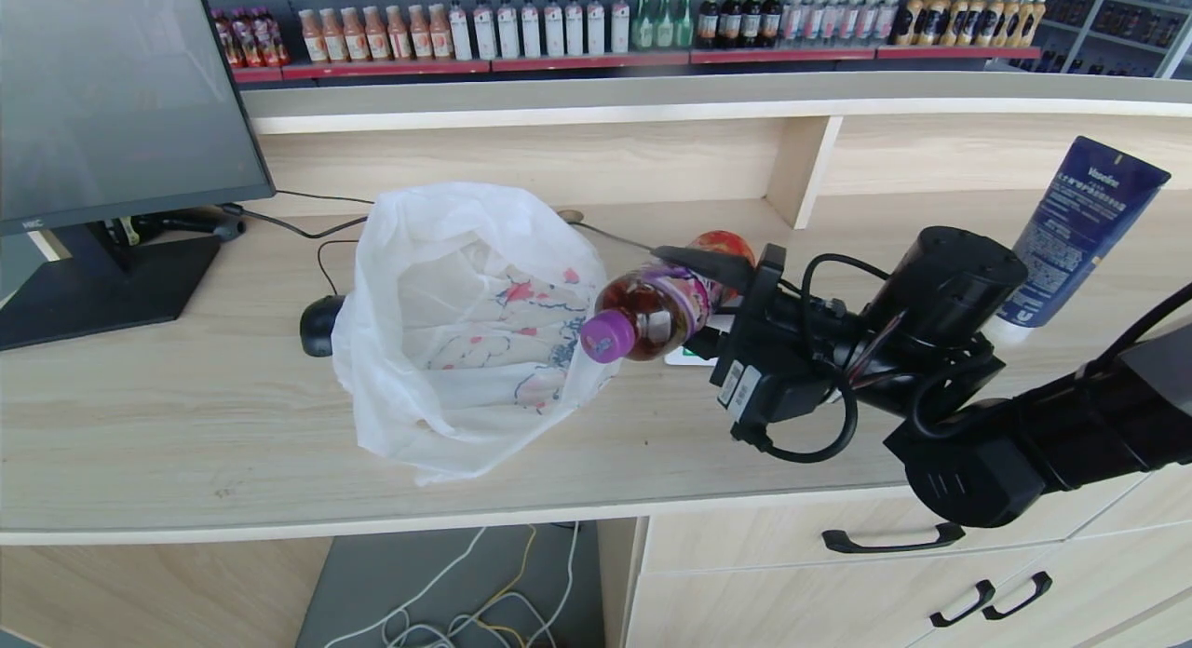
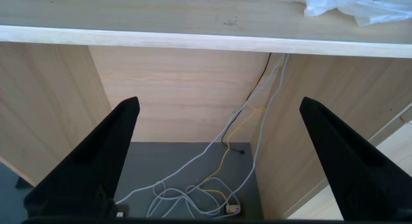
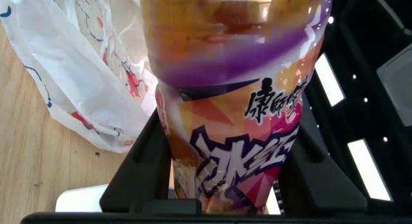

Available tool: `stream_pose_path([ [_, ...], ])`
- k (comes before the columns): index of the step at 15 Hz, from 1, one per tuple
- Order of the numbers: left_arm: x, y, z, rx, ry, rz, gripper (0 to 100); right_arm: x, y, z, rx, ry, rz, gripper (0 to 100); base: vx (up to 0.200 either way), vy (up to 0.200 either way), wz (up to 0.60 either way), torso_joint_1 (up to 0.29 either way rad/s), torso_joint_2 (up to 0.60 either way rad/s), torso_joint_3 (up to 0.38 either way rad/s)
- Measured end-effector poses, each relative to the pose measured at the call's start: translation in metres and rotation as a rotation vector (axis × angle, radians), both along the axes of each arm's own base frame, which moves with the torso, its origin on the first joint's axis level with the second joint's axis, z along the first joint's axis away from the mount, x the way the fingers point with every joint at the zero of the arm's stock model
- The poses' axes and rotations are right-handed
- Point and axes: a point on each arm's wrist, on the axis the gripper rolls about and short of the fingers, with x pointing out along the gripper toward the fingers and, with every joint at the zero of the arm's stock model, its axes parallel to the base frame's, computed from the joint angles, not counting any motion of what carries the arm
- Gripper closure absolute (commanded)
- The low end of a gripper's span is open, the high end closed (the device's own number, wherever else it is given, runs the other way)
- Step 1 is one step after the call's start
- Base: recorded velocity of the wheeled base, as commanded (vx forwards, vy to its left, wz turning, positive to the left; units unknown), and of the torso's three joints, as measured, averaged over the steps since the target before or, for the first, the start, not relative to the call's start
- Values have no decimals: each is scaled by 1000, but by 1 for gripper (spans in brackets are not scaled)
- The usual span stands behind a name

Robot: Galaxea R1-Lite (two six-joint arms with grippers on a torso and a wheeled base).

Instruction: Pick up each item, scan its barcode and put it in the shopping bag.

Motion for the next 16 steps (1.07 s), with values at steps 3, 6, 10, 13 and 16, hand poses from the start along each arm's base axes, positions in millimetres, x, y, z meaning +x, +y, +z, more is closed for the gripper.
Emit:
stream_pose_path([
  [3,0,0,0,0,0,0,0,-1,-1,0,0,3,-2,100,0,0,0,0,0,0],
  [6,0,0,0,0,1,0,0,-2,-3,0,-1,6,-7,100,0,0,0,0,0,0],
  [10,0,0,0,0,1,0,0,-3,-3,-1,-2,10,-9,100,0,0,0,0,0,0],
  [13,0,0,0,0,1,0,0,-3,-4,-1,-3,11,-10,100,0,0,0,0,0,0],
  [16,0,0,0,0,1,0,0,-3,-4,-1,-3,12,-11,100,0,0,0,0,0,0],
])
